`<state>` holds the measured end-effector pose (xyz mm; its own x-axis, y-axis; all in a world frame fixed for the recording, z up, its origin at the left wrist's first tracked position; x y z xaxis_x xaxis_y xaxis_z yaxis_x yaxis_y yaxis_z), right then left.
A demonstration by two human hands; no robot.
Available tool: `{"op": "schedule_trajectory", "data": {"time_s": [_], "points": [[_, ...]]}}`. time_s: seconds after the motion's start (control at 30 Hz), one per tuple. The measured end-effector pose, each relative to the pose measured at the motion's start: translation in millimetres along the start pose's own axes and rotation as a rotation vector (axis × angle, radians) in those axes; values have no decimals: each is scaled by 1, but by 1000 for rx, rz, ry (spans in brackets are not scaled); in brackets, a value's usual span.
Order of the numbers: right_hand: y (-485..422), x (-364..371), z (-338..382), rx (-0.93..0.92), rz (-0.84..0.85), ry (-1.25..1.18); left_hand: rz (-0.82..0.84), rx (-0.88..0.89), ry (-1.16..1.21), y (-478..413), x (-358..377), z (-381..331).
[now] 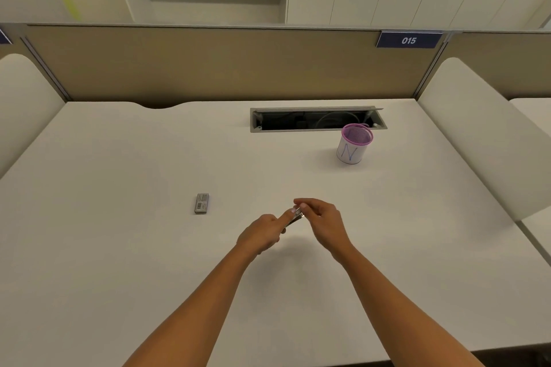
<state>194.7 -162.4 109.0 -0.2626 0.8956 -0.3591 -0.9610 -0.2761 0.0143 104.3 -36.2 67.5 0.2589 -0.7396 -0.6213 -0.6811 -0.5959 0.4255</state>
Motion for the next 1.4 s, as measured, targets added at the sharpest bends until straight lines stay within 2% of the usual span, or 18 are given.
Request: {"op": "schedule_trajectory", "data": {"time_s": [0.17, 0.4, 0.57, 0.83, 1.27, 1.4], "points": [[1, 6, -2, 14, 41, -4, -40, 15, -67, -3, -2, 6], [-2, 8, -8, 80, 34, -40, -29, 55, -31, -6, 0, 4], [-4, 6, -12, 128, 33, -102, 21, 16, 49, -8, 4, 4], [-1, 6, -11, 123, 39, -109, 7, -3, 20, -5, 4, 5], [6, 5, -2, 59, 42, -99, 90, -125, 185, 7, 3, 8], [7, 2, 11, 8, 18, -124, 170, -157, 332, 12, 6, 7]]}}
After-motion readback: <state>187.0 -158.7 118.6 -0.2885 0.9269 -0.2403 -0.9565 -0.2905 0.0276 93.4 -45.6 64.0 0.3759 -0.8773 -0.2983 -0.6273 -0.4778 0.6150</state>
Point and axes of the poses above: each hand's wrist, its own y-axis away from the middle knuckle, its own x-axis out of the palm, z = x × y, the point moved 9 cm from there along -y, towards the middle knuckle, and after that the axes turned 15 degrees about -z, right-handed, at the moved point
